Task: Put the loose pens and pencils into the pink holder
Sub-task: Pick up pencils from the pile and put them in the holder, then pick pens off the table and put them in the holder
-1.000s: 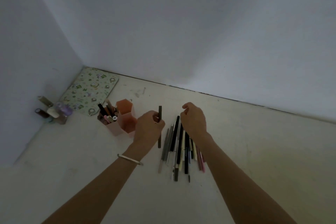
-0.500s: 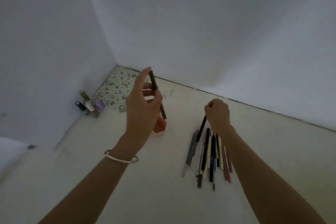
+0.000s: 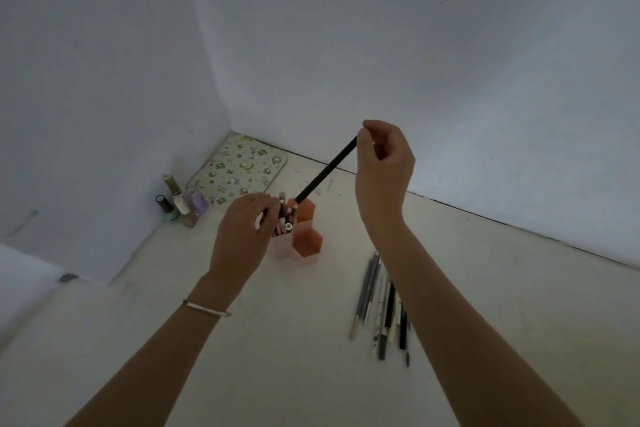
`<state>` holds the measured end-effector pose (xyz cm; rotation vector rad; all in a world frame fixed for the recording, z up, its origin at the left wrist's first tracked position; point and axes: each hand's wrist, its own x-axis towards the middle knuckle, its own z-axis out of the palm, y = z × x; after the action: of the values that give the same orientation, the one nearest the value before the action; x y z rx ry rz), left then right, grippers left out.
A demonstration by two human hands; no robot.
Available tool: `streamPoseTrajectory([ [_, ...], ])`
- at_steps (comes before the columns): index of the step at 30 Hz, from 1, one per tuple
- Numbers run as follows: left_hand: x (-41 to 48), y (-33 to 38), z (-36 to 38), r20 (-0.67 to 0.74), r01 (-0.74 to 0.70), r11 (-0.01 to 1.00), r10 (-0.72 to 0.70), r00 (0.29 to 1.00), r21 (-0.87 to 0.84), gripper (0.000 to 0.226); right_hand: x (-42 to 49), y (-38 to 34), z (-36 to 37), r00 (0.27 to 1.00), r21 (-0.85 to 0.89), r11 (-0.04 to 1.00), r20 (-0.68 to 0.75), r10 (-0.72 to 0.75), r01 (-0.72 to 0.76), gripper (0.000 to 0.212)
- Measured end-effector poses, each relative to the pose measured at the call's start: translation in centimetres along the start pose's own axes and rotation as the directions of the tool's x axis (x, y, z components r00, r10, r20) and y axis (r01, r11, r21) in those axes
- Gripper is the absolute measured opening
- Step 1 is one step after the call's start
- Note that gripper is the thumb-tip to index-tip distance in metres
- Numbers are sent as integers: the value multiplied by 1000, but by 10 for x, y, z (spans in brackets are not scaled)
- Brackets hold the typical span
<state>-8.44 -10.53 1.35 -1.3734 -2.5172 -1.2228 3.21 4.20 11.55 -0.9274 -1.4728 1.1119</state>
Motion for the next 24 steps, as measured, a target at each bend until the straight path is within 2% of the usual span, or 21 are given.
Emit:
streamPoseTrajectory([
  [3, 0, 0, -10, -133, 36, 999, -39, 990, -22, 29, -26, 7, 14, 991, -50, 991, 57, -123, 125, 14],
  [5, 5, 3, -21, -269, 37, 995, -61, 961, -92, 32, -42, 15, 21, 957, -141, 951, 130, -259, 276, 16],
  [8, 11, 10, -31, -339, 42, 975, -116, 933, -217, 29, -56, 29, 26, 895, -226, 879, 263, -361, 421, 17],
  [14, 16, 28, -30, -334, 86, 932, -211, 919, -352, 34, -57, 37, 25, 874, -247, 849, 280, -398, 466, 17],
  [18, 15, 37, -24, -311, 102, 920, -231, 922, -379, 35, -62, 47, 21, 881, -288, 850, 318, -349, 441, 14],
  [21, 13, 42, -19, -296, 114, 906, -250, 922, -409, 32, -67, 63, 16, 783, -362, 734, 504, -364, 574, 13],
  [24, 10, 50, -13, -279, 127, 902, -258, 925, -413, 29, -77, 71, 13, 680, -414, 667, 708, -192, 619, 28],
])
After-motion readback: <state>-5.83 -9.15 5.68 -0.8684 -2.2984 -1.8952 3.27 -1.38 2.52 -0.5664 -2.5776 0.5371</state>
